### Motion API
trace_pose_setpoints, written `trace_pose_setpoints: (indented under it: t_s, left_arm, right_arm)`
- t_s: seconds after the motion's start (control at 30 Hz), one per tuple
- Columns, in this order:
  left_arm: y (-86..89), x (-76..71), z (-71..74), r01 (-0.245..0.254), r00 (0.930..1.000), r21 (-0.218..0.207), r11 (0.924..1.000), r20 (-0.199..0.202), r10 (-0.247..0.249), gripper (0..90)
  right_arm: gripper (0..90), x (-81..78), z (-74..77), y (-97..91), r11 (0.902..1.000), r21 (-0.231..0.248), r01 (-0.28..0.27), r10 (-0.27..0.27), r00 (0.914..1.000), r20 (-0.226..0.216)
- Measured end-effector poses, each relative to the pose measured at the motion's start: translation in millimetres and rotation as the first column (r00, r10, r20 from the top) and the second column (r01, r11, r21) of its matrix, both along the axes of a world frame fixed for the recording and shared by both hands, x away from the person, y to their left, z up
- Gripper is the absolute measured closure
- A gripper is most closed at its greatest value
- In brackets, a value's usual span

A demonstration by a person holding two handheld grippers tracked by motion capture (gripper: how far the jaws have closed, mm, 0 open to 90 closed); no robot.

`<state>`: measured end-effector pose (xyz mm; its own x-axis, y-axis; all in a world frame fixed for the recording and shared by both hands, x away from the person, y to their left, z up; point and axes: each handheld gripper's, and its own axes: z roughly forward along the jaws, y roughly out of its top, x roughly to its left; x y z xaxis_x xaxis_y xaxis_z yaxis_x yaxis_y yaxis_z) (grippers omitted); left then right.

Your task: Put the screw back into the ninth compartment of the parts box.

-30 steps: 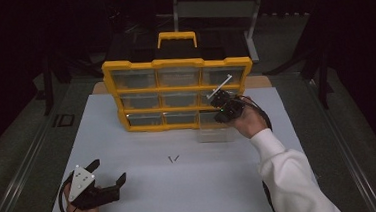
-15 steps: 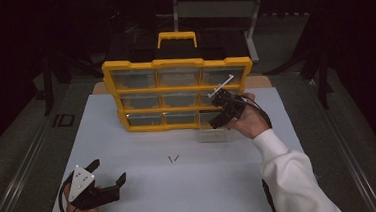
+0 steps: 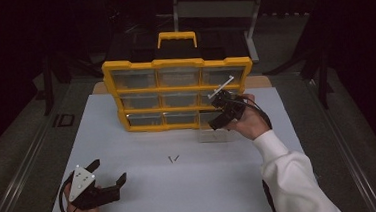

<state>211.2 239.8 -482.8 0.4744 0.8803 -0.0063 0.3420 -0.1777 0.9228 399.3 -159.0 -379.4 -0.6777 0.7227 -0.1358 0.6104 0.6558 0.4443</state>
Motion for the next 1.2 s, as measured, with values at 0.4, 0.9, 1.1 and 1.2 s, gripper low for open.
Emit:
trace_pose_setpoints:
  t_s: [0.4,0.9,1.1,1.2]
  left_arm:
    - [-0.1,0.2,-0.2,0.001,1.0000,-0.001,1.0000,0.000,-0.001,3.3]
    - [0.5,-0.2,0.4,-0.001,1.0000,-0.001,1.0000,0.002,0.001,3.3]
    - [1.1,-0.3,0.5,-0.002,1.0000,-0.002,1.0000,0.003,0.002,3.3]
    - [1.1,-0.3,0.5,-0.002,1.0000,-0.003,1.0000,0.003,0.002,3.2]
  right_arm:
    - [16.5,-2.8,-0.5,7.4,0.9998,0.006,-0.020,0.020,0.9998,-0.003]
    - [16.5,-9.5,-1.0,21.3,0.9977,0.024,-0.064,0.064,0.9979,0.003]
    - [16.3,-12.2,-2.4,29.4,0.9967,0.027,-0.077,0.077,0.9970,0.002]
    - [16.3,-13.0,-2.8,31.8,0.9960,0.029,-0.084,0.084,0.9965,0.002]
